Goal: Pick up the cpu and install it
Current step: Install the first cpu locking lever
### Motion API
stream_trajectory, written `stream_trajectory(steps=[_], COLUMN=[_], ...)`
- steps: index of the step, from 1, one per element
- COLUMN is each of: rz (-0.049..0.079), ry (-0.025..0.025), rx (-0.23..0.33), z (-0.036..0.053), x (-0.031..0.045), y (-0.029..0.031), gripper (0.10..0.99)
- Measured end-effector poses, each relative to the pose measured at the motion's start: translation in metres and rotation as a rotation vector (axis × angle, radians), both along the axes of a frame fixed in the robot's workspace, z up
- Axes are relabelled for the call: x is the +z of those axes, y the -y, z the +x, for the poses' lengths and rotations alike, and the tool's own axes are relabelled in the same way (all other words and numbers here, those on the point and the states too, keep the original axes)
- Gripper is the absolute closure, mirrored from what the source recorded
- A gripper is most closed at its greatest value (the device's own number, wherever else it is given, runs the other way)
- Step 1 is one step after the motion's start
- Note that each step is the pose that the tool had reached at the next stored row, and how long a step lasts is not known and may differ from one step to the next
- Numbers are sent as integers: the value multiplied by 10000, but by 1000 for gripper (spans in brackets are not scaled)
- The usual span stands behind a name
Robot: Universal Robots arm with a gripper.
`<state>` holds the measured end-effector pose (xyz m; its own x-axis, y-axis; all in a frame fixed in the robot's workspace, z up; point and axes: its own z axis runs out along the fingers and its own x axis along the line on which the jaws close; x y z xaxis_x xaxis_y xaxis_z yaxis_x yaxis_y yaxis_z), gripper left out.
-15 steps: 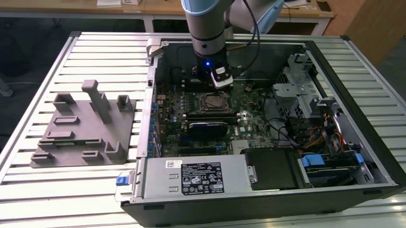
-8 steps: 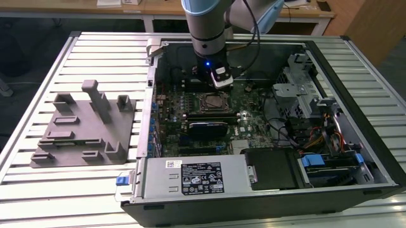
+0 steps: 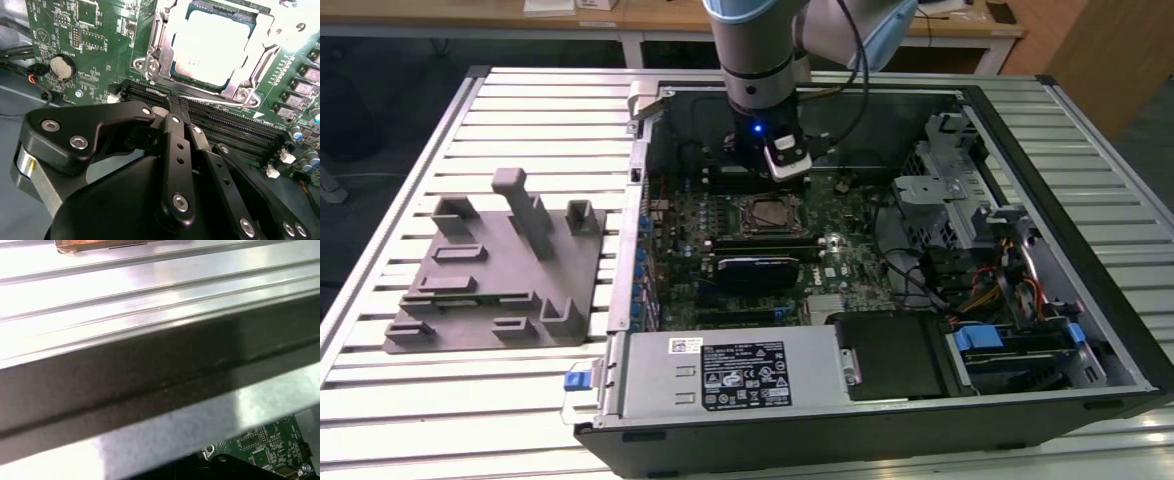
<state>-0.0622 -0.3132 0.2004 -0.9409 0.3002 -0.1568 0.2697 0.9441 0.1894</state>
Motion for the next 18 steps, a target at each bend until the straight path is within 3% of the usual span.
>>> stream_trajectory(steps=[3, 7, 10, 18], rz=[-1, -4, 3, 20], ry=[23, 123, 164, 207], rx=[-113, -324, -407, -783], z=[-1, -8, -55, -89], x=[0, -9, -17, -41], y=[0, 1, 1, -11], gripper=[980, 980, 980, 980])
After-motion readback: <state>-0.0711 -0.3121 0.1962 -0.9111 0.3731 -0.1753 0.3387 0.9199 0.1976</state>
